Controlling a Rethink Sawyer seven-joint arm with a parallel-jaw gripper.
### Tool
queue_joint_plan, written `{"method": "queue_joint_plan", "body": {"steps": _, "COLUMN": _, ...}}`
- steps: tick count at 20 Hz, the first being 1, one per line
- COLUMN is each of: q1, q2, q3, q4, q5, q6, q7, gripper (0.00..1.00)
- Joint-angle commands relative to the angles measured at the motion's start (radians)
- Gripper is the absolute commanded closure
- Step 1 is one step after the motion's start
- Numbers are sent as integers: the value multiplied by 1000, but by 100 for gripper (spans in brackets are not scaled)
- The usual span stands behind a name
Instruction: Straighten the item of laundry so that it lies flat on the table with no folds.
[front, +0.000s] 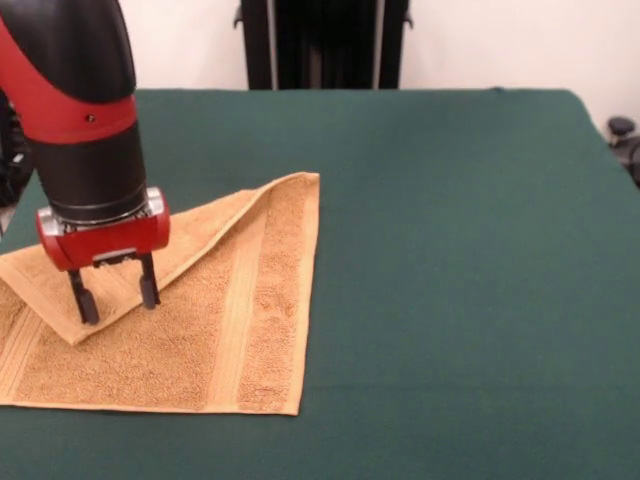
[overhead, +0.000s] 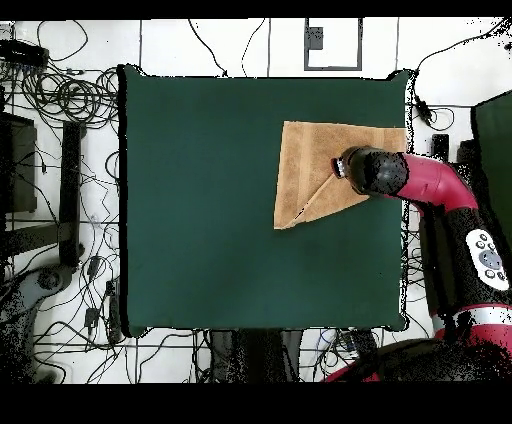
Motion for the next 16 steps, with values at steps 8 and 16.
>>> {"method": "queue_joint_plan", "body": {"steps": 8, "q1": 82, "q2": -2, "q3": -77, "q4": -37, "q5": -81, "q6": -31, "q7": 50, "gripper": 0}}
{"method": "queue_joint_plan", "body": {"steps": 16, "q1": 82, "q2": -2, "q3": -77, "q4": -33, "q5": -77, "q6": -43, "q7": 43, "gripper": 0}}
